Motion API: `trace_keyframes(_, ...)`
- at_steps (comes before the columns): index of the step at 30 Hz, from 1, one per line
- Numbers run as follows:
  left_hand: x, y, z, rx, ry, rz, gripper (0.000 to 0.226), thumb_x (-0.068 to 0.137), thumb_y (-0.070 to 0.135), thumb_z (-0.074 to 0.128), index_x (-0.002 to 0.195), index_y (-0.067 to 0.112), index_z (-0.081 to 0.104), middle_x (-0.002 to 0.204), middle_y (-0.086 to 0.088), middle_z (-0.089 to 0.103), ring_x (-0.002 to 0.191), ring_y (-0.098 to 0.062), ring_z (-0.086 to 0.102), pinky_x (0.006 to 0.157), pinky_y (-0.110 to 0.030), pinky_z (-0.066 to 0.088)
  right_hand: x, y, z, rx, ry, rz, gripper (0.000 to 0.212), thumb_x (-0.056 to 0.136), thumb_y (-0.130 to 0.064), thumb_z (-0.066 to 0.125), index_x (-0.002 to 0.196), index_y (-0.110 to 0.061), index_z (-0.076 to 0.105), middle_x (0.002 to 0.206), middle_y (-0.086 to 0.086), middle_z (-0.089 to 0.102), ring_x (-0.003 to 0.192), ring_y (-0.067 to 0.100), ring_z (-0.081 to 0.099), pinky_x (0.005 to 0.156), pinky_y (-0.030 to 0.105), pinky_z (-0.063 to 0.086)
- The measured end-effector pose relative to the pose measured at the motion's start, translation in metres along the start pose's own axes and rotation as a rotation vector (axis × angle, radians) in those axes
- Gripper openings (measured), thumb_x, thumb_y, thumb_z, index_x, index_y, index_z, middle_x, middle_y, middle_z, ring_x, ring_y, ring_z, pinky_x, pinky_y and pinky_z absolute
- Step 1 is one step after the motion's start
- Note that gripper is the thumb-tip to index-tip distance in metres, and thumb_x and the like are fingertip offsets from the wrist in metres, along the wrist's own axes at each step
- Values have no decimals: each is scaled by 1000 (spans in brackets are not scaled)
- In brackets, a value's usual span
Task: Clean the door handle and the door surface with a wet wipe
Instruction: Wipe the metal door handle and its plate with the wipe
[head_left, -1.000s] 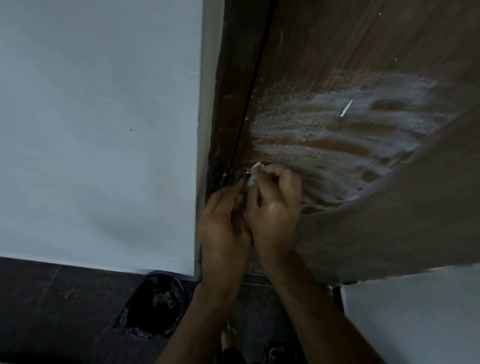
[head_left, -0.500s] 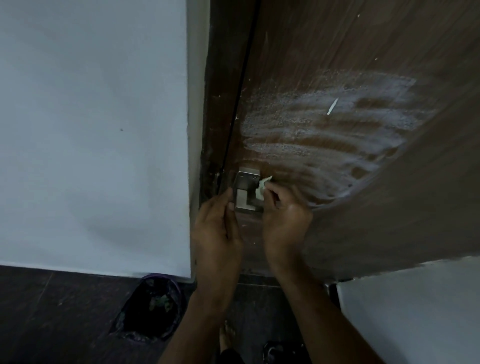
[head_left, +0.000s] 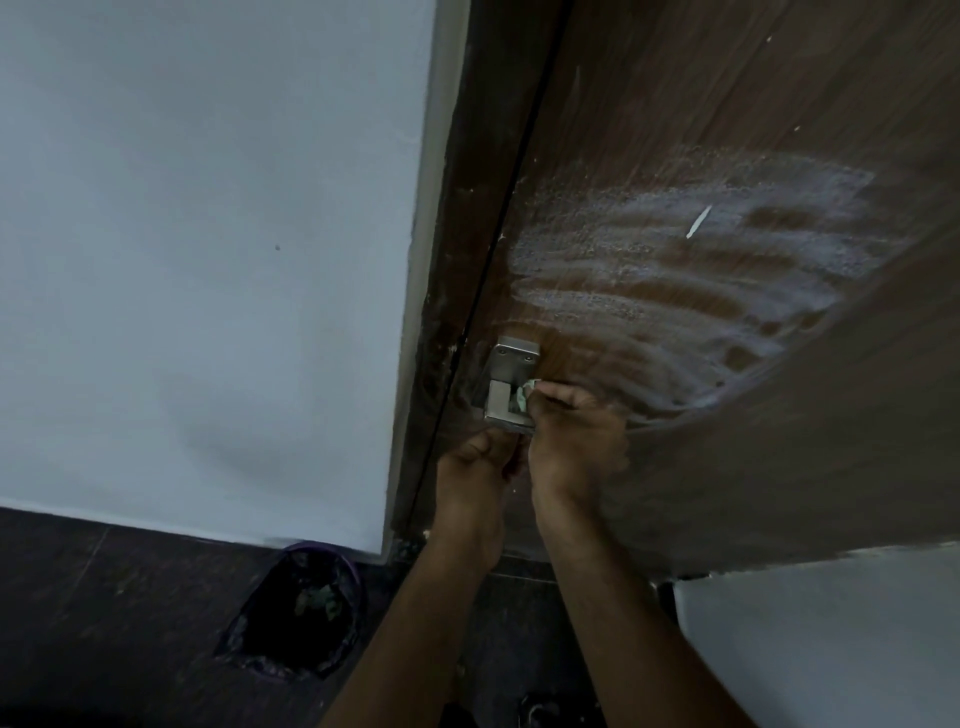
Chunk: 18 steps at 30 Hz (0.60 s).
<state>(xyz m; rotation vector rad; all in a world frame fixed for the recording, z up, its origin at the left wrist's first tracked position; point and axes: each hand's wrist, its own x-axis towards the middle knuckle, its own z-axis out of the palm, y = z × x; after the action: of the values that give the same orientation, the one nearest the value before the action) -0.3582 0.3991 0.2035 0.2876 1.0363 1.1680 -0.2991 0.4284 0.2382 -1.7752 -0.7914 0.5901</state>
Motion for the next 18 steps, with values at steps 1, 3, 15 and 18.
trace_keyframes(1, 3, 1, 2, -38, -3, -26, 17, 96, 0, 55, 94, -5, 71, 92, -20, 71, 85, -28, 64, 78, -37, 52, 2, 1, 0, 3, -3, 11, 21, 84, -11, 81, 78, -30, 76, 76, -7, 77, 69, 8, 75, 71, 40, 65)
trace_keyframes(3, 8, 1, 7, -116, 11, -71, 17, 95, -6, 51, 93, -8, 68, 92, -21, 68, 84, -28, 64, 75, -35, 54, 8, 1, 0, -5, -23, 45, 24, 81, -12, 83, 72, -31, 73, 72, -7, 76, 67, 10, 75, 69, 43, 65)
trace_keyframes(15, 33, -12, 11, -703, 189, -293, 14, 96, -2, 54, 102, -2, 66, 90, -17, 73, 83, -23, 68, 75, -28, 59, 13, -14, -30, -167, -169, -164, 10, 87, -16, 75, 91, -26, 75, 71, -17, 72, 66, -9, 68, 54, 10, 53)
trace_keyframes(18, 36, -1, 2, -629, 333, -190, 10, 93, -1, 59, 94, 2, 68, 94, -15, 74, 86, -23, 70, 69, -27, 61, 16, -16, -37, -157, -200, -173, 12, 89, -15, 74, 93, -26, 74, 75, -15, 74, 68, -8, 69, 53, 8, 49)
